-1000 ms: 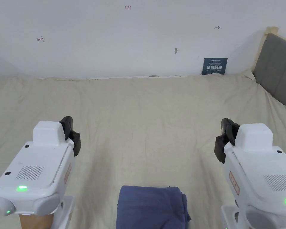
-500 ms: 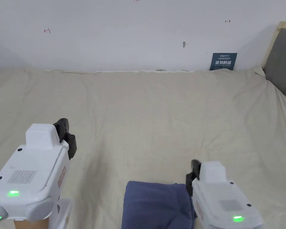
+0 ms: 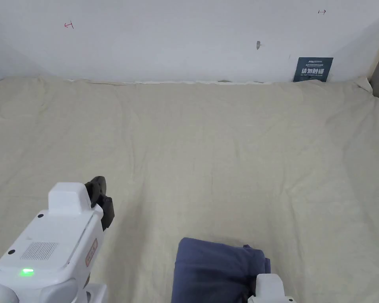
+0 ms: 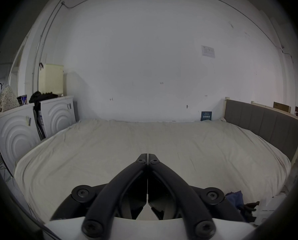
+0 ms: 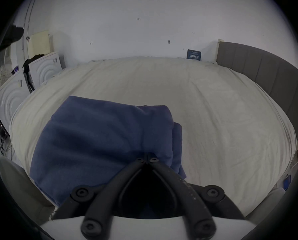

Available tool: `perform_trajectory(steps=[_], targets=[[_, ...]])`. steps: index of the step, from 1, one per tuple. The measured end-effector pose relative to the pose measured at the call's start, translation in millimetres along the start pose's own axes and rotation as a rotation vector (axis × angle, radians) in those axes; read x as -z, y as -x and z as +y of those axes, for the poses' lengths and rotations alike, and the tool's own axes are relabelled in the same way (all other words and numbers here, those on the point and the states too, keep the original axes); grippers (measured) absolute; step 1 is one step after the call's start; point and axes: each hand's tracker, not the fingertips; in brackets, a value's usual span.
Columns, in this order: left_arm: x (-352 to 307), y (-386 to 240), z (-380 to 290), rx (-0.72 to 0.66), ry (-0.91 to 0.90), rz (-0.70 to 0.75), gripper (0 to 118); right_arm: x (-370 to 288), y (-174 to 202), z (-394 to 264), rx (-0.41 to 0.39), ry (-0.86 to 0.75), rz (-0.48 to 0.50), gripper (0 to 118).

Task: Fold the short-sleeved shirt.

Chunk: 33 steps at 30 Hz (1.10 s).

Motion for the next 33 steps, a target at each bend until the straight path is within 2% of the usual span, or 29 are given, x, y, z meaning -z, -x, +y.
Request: perform_trajectory(steps=[3, 5, 6, 8, 10, 11, 16, 21, 24, 27, 29, 33], targets=[[9.9, -2.8, -9.9, -0.063, 0.113, -0.064, 2, 0.1, -2.7, 0.5, 0.010, 0.006, 0.008, 2], [20.0, -3.3, -20.5, -0.144, 0.218, -0.136, 15, -1.7, -4.9, 0.4, 0.031, 0.002, 0.020, 2], [26.6, -3.7, -28.6, -0.205, 0.294, -0.177, 28, -1.7, -6.0, 0.7, 0.035, 0.003, 0.025, 2], [39.7, -10.6, -44.3, -0.295, 0.446, -0.244, 76, -1.4, -7.6, 1.5, 0.041, 0.006, 0.033, 2], [53.0, -16.9, -63.4, -0.361, 0.585, -0.301, 113, -2.5, -8.7, 1.9, 0.049, 0.010, 0.042, 2], [60.9, -21.4, -76.0, -0.374, 0.637, -0.318, 118, -2.7, -9.7, 1.9, 0.054, 0.011, 0.046, 2], [80.7, -43.0, -110.5, -0.351, 0.791, -0.342, 117, -3.5, -12.6, 1.2, 0.069, 0.012, 0.065, 2], [97.9, -63.1, -132.4, -0.370, 0.932, -0.416, 98, -3.2, -15.4, 1.6, 0.069, 0.013, 0.081, 2], [101.9, -69.3, -143.2, -0.394, 0.943, -0.458, 48, -3.4, -17.0, 2.0, 0.075, 0.015, 0.090, 2], [102.5, -70.6, -136.7, -0.395, 0.933, -0.466, 21, -5.1, -18.2, 5.2, 0.072, 0.018, 0.098, 2], [103.1, -70.1, -133.1, -0.395, 0.934, -0.461, 16, -7.7, -16.5, 11.1, 0.038, 0.023, 0.094, 2], [100.3, -56.2, -112.2, -0.398, 0.876, -0.471, 15, -22.1, -14.9, 33.2, -0.037, -0.039, 0.076, 2]])
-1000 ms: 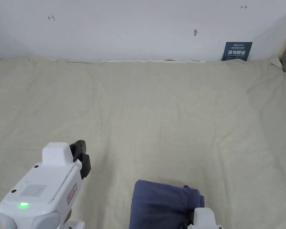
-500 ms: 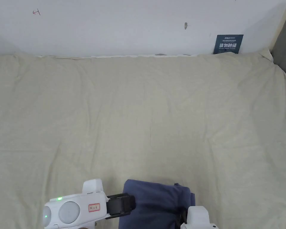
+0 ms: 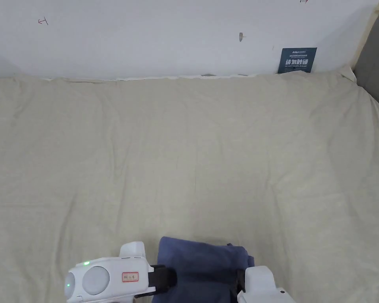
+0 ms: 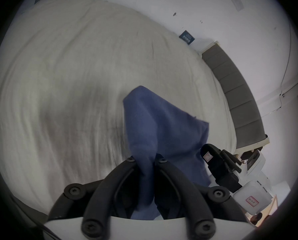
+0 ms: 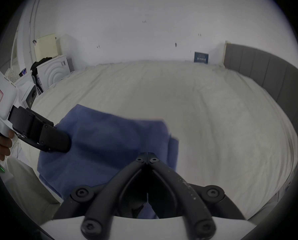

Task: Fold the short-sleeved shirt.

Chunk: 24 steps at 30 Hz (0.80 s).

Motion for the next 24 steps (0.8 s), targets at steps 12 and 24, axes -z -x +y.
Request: perform_trajectory(steps=[12, 24], targets=[[-135.2, 129.7, 97.5, 0.079, -0.147, 0.357, 14, -26.3, 18.1, 104.2, -0.057, -0.219, -0.019, 2], [-222.2, 311.4, 152.6, -0.087, -0.176, 0.766, 14, 8.5, 61.0, 159.7, -0.057, -0.268, 0.012, 2]])
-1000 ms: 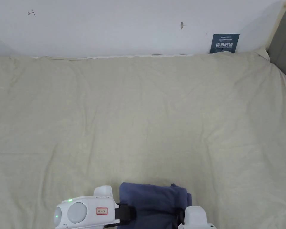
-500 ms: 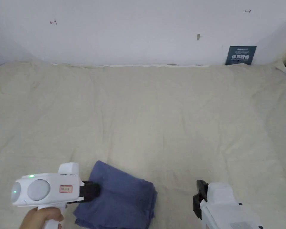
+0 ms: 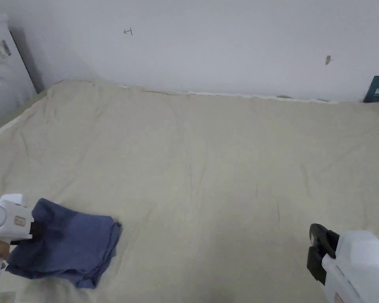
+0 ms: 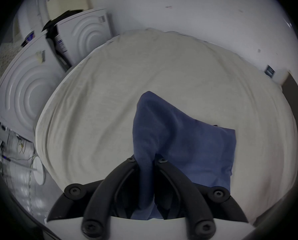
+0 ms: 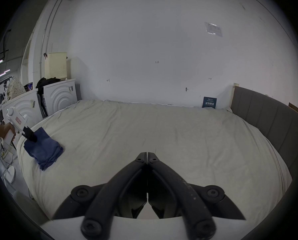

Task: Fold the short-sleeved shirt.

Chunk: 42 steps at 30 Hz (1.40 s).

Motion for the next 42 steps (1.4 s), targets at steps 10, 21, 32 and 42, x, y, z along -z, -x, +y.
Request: perform_trajectory(steps=[10, 21, 32, 42], targets=[[-10.3, 4.3, 2.0, -0.084, -0.141, -0.035, 112, -4.3, 2.0, 13.4, 0.034, 0.003, -0.028, 2], [-192.7, -83.8, -0.1, -0.088, -0.526, -0.025, 104, -71.7, -43.0, 59.9, 0.027, -0.161, -0.129, 2], [-322.4, -219.0, -61.1, -0.017, -0.999, -0.176, 105, -138.4, -85.2, 97.4, -0.020, -0.331, -0.204, 2], [-297.1, -308.2, -104.4, 0.083, -1.105, -0.239, 74, -163.8, -103.3, 93.9, -0.037, -0.385, -0.258, 2]])
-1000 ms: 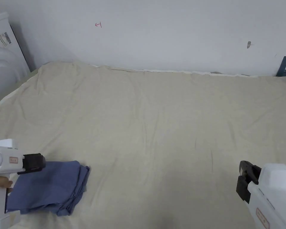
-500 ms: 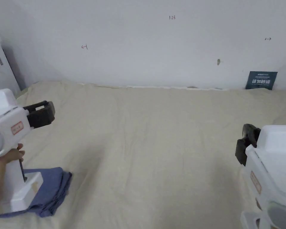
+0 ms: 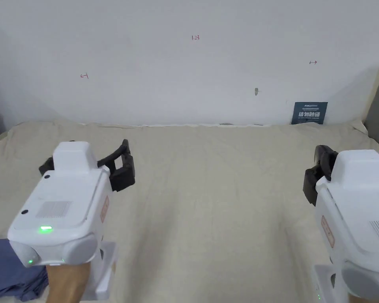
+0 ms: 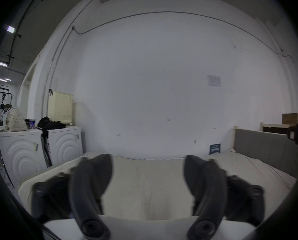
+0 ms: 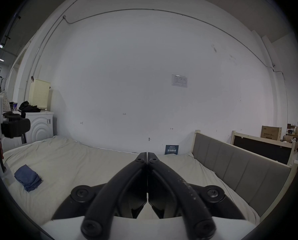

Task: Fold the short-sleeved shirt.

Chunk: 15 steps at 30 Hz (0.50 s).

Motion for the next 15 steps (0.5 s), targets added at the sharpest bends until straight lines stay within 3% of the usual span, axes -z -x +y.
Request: perform_trajectory(steps=[2, 3, 15], targets=[[2.4, -9.5, -5.9, 0.014, 0.020, -0.026, 12, -1.6, -3.6, -2.6, 0.004, 0.001, -0.005, 2], [3.8, -13.3, -9.3, 0.016, 0.024, -0.032, 1, -2.1, -5.3, -3.6, 0.005, 0.002, -0.008, 2], [19.2, -26.9, -17.9, 0.042, 0.019, -0.076, 0, -5.2, -10.8, -9.9, 0.025, 0.017, -0.020, 2]])
